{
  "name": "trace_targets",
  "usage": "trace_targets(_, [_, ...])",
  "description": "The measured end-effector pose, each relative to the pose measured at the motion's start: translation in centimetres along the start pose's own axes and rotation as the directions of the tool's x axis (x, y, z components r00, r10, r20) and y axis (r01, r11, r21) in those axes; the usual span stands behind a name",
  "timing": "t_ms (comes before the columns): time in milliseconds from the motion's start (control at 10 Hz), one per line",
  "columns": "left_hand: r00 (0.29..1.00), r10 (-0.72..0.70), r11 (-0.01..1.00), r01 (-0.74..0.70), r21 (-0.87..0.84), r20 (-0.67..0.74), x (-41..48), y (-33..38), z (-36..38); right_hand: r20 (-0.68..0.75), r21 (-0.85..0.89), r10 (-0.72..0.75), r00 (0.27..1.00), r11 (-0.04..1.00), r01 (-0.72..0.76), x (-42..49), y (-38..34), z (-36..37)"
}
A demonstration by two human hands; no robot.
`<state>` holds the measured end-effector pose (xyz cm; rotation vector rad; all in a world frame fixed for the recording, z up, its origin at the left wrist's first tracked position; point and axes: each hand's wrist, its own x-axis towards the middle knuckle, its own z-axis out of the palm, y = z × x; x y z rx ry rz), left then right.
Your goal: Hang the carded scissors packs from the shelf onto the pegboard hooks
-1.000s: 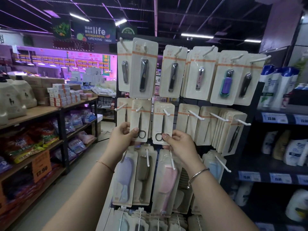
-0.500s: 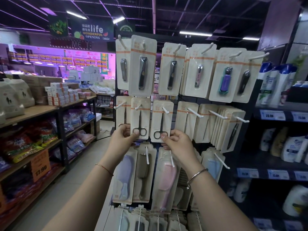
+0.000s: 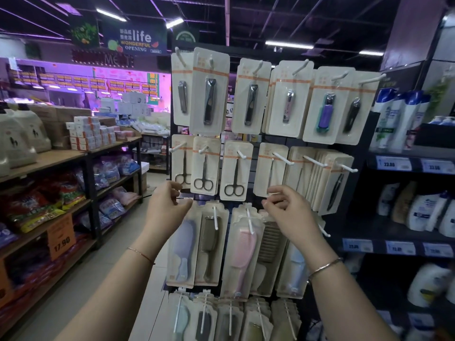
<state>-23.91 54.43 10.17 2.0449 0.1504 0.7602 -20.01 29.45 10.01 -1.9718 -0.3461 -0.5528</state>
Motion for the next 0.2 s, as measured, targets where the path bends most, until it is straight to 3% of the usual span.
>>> trace_targets(100, [0.981, 0.19, 0.954, -0.193, 0.231, 0.035, -1.6, 1.6, 0.3, -0.008, -0.229, -0.081, 0.997, 0.97, 0.077, -1.0, 0.1, -1.3])
trace_targets(200, [0.946, 0.294, 0.821, -0.323, 0.471, 0.137, -3.1, 3.8, 1.8, 0.04, -0.402, -0.132, 0.99, 0.906, 0.137, -1.8, 0.3, -2.8])
